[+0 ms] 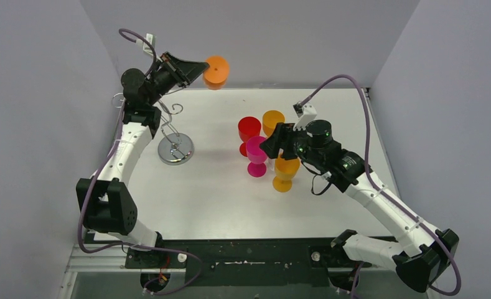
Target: Take the wine glass off the wine glass rack
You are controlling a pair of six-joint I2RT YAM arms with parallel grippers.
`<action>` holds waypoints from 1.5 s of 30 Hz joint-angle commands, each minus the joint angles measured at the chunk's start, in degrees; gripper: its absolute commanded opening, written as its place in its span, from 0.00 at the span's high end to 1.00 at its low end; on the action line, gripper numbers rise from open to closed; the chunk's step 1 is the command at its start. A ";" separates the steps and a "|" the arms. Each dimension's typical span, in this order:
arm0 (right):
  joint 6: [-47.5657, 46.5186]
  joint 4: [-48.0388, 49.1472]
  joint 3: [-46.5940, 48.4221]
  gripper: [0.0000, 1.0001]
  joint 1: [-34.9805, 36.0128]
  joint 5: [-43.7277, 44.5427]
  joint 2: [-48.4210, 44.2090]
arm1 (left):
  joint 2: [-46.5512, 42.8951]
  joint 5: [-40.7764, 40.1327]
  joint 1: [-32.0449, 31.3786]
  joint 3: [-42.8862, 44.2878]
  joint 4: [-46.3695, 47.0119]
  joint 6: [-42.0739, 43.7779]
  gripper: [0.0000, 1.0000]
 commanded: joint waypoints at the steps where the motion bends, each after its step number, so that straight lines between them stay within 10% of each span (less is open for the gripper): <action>1: 0.26 8.21 -2.96 0.33 -0.33 -1.45 -4.55 | -2.47 6.16 -1.90 1.84 6.74 2.31 1.00; 20: 3.02 33.18 -9.25 0.35 -0.16 -18.26 -9.24 | -23.93 15.83 -7.24 -18.27 2.61 16.05 1.00; 33: 5.21 37.17 -5.14 0.44 4.84 -26.95 -2.64 | -33.12 12.25 -10.81 -30.80 6.71 10.82 1.00; 45: 5.85 39.05 -6.80 0.94 5.78 -26.81 -0.92 | -36.35 14.67 -12.17 -35.43 3.37 11.40 1.00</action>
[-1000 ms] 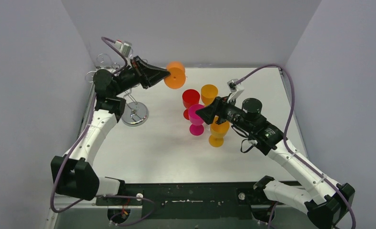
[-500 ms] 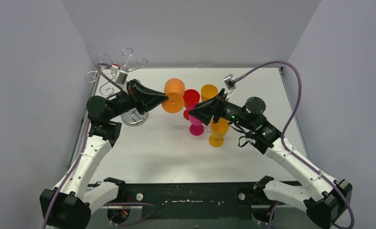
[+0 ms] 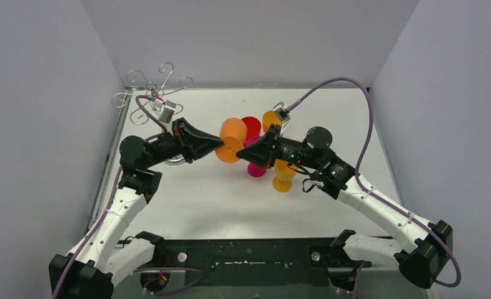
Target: Take the wine glass off the wine glass rack
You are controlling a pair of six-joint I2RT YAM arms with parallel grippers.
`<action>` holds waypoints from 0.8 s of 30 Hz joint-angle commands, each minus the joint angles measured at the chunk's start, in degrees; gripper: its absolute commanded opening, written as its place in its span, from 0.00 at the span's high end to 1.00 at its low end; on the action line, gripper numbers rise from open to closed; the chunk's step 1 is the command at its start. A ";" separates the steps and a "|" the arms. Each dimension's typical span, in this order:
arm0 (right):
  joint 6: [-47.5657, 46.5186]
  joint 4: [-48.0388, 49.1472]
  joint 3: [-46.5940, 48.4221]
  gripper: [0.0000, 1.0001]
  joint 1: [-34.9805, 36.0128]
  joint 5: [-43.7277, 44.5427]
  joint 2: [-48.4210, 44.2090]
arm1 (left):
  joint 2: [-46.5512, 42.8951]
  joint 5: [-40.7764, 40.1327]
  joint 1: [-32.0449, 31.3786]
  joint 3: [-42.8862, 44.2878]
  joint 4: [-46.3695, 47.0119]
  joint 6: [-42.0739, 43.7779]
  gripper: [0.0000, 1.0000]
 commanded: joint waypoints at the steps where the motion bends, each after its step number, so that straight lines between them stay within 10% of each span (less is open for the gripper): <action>1: -0.44 5.19 0.68 0.96 0.03 -0.12 -0.26 | -2.43 0.61 -0.18 -1.03 0.33 0.13 1.00; 6: -1.14 5.07 0.37 1.00 0.04 0.20 -0.91 | -3.44 -1.02 -0.13 -2.80 -0.35 -0.38 0.99; 9: -2.28 4.01 0.12 1.00 0.03 0.59 -1.65 | -3.92 -0.48 -0.09 -2.91 -2.09 -0.05 0.53; 12: -3.11 3.87 -0.90 1.00 0.02 2.29 -2.65 | -4.59 0.55 -0.13 -3.04 -5.03 1.27 0.37; 24: -3.90 3.95 -0.90 1.00 0.21 1.89 -2.02 | -2.72 -1.53 -4.79 -4.71 -2.23 -0.84 0.54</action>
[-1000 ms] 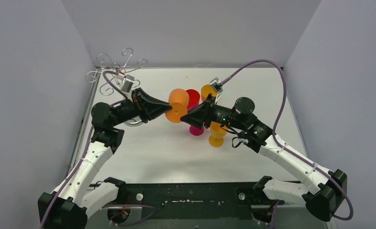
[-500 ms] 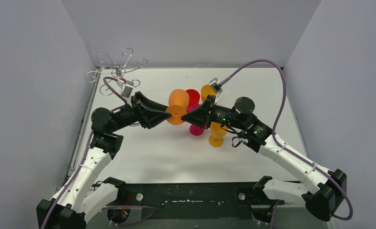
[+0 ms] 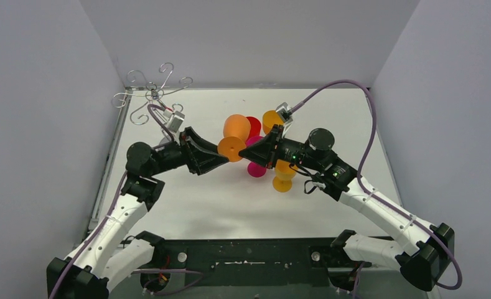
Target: Take the wine glass off the wine glass rack
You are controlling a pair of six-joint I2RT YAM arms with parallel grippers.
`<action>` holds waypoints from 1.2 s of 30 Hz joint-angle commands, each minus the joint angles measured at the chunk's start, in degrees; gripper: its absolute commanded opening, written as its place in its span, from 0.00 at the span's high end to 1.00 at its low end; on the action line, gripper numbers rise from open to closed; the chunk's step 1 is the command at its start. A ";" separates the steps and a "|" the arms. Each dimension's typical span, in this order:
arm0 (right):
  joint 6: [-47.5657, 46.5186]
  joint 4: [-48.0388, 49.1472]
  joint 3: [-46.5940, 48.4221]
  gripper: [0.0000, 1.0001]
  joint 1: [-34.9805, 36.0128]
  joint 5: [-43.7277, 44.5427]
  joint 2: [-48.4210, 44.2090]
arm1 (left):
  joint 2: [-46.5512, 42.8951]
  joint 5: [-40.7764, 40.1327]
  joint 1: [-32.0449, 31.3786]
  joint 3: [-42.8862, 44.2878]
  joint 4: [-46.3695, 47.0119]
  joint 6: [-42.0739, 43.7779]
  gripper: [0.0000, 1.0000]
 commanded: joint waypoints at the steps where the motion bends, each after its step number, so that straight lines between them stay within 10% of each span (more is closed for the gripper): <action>1: -1.83 4.00 0.19 1.00 0.29 0.90 -0.74 | 1.26 -0.76 -2.88 0.50 1.83 0.20 0.55; 16: -2.38 4.47 -0.61 1.00 0.97 -0.08 0.11 | 3.20 -2.78 -5.20 -2.55 7.68 -3.23 1.00; 36: -5.31 -1.40 3.45 0.49 0.79 3.99 -1.50 | -5.15 -3.94 -6.69 -7.96 1.13 11.51 1.00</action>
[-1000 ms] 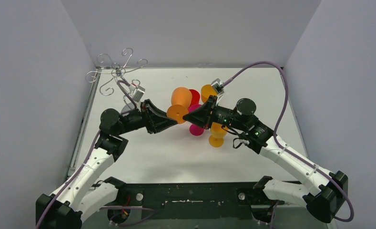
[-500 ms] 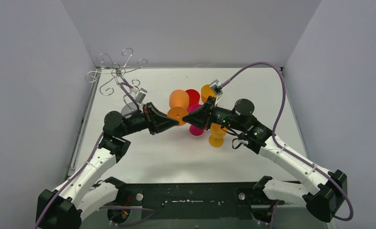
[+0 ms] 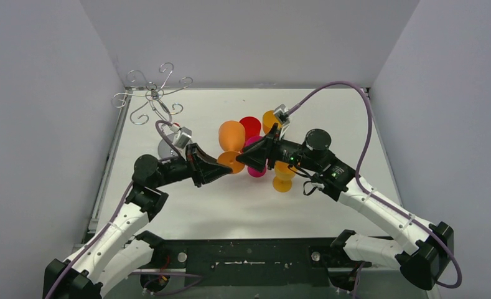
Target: Take the wine glass off the wine glass rack
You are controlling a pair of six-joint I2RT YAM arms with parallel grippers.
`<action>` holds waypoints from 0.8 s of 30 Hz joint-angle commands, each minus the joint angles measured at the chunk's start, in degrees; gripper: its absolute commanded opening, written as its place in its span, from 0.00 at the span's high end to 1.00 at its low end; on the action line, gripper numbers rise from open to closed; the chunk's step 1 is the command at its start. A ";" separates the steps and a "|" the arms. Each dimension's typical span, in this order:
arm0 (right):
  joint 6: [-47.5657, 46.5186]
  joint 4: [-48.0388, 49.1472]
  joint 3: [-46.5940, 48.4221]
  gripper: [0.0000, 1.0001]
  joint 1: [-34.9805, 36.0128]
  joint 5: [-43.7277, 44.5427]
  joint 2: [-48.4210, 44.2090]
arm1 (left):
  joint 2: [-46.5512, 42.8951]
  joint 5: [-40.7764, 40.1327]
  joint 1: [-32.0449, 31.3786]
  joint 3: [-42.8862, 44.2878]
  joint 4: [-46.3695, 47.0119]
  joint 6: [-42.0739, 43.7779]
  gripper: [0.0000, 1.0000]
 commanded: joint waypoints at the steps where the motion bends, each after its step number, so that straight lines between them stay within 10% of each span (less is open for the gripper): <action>1: -3.15 -0.66 4.41 0.47 0.03 3.12 -2.09 | -3.50 -0.69 -0.33 -1.03 -2.48 8.05 1.00; 10: -2.60 -6.22 6.55 0.40 -4.81 6.68 -2.86 | -8.68 9.23 -0.42 -11.14 16.02 11.94 1.00; 24: 9.15 -4.83 10.47 0.37 -18.06 -23.79 7.80 | -8.58 15.64 -0.42 -16.28 26.57 10.63 1.00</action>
